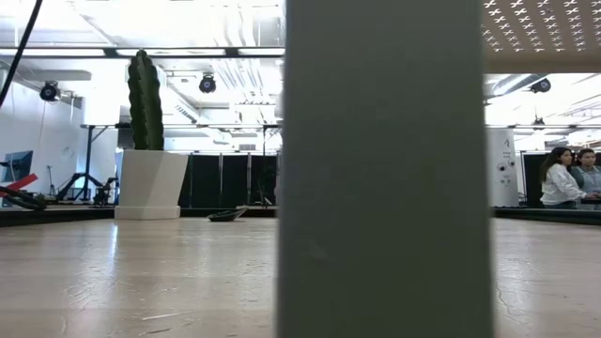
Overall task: Pick & Place Mini shaped plates
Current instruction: Stack the drop-shaped plate on top of the drop-shaped plate on the shelf
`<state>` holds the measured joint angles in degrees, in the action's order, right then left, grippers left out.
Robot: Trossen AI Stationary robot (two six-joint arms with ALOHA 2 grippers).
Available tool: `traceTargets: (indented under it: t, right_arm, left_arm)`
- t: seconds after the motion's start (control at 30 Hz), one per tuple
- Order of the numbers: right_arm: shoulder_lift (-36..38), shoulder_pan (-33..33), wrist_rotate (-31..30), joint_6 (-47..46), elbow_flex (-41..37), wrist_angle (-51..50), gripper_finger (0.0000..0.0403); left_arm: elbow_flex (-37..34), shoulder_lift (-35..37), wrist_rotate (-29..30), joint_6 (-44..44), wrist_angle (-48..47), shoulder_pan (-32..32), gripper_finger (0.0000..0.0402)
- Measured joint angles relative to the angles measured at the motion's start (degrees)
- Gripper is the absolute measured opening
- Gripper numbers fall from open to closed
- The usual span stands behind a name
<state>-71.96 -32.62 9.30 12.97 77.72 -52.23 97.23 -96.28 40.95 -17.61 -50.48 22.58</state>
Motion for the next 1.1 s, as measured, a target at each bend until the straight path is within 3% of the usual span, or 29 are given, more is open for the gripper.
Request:
traceTargets:
  t: [0.27, 0.63, 0.77, 1.1]
  right_arm:
    - [0.1, 0.6, -15.7, -6.0, 1.5, 2.9, 0.0008]
    - [0.2, 5.8, -19.7, -16.4, 1.5, 7.1, 0.0008]
    - [0.2, 8.2, -22.9, -19.1, 1.5, 8.0, 0.0008]
    - [0.3, 13.5, -23.0, -22.1, 1.5, 8.4, 0.0008]
  left_arm:
    - [-2.1, 4.1, 0.0, -4.0, -8.0, -6.4, 0.0065]
    - [-16.2, 11.3, -5.0, -5.2, -5.1, -21.9, 0.0065]
    - [-22.3, 13.3, -11.0, -5.2, -1.4, -29.8, 0.0065]
    - [-37.1, 13.7, -28.8, 2.2, 15.3, -47.6, 0.0065]
